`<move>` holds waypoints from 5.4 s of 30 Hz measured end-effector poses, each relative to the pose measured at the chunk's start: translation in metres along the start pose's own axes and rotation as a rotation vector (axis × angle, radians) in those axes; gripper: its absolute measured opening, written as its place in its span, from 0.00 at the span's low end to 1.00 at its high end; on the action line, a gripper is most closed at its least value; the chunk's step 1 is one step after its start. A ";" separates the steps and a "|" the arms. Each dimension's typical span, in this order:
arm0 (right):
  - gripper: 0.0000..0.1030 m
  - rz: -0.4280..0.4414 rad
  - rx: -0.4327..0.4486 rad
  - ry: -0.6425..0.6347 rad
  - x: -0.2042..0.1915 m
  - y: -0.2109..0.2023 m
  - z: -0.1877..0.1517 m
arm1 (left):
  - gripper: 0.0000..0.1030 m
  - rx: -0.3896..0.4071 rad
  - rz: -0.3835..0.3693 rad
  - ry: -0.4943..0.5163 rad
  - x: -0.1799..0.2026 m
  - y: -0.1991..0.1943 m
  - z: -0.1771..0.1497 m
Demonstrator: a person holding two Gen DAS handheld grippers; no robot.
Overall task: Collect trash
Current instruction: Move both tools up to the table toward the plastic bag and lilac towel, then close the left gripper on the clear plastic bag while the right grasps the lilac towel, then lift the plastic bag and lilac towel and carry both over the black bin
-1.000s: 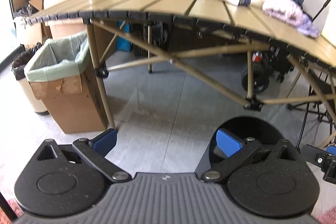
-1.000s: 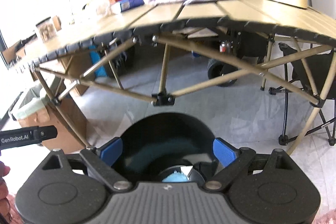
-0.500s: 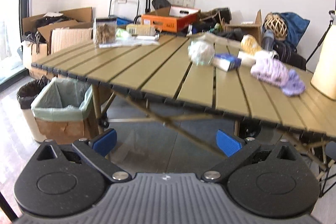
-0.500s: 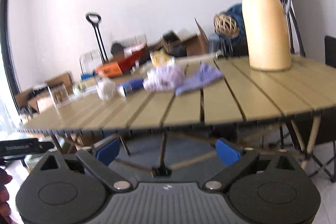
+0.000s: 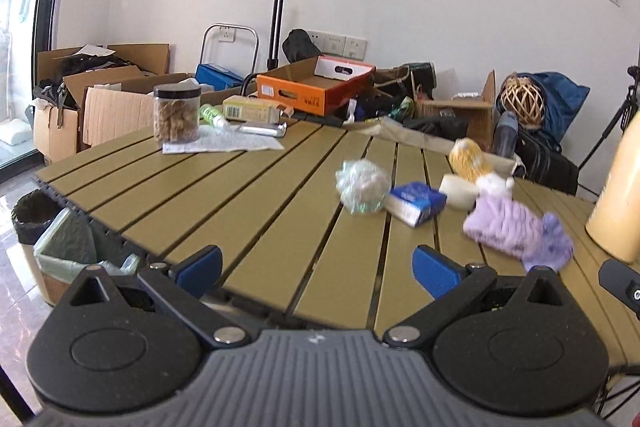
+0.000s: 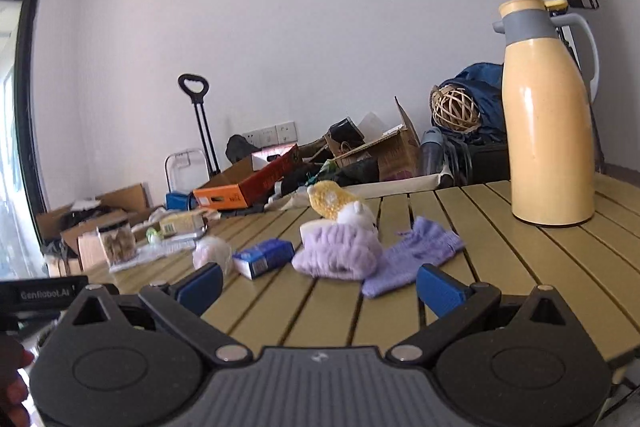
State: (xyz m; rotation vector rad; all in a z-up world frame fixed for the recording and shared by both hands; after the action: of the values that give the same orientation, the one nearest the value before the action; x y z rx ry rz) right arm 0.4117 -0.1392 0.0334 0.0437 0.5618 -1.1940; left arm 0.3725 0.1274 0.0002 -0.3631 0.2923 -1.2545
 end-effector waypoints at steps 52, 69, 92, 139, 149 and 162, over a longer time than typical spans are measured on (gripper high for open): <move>1.00 -0.327 -0.341 0.052 0.003 0.232 0.003 | 1.00 -0.178 -0.049 -0.047 0.022 0.175 0.063; 0.58 -0.236 -0.282 0.091 0.008 0.220 0.009 | 1.00 -0.211 -0.053 -0.049 0.031 0.192 0.062; 0.37 -0.214 -0.069 0.272 0.059 0.174 0.045 | 0.79 -0.238 0.006 -0.137 0.036 0.217 0.058; 0.38 -0.143 -0.063 0.167 0.032 0.120 0.048 | 0.43 -0.006 -0.122 0.040 0.062 0.121 0.066; 0.38 -0.108 -0.062 0.096 0.018 0.081 0.042 | 0.44 0.048 -0.164 0.074 0.057 0.073 0.054; 0.38 -0.064 -0.062 0.058 0.002 0.032 0.021 | 0.44 0.085 -0.181 0.099 0.066 0.021 0.021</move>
State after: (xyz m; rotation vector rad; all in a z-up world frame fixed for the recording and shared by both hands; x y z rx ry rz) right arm 0.4485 -0.1354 0.0425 0.0078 0.6548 -1.2395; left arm 0.4182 0.0716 0.0089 -0.2587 0.2941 -1.4612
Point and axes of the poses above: each gripper's, at about its wrist camera, not at the fingertips, and y roughly the way its jaws point, x to its right, z to its top, the point moved 4 cm from there along y, roughly the way its jaws point, and after that the axes turned 10 degrees about y, right-handed, at the moved point
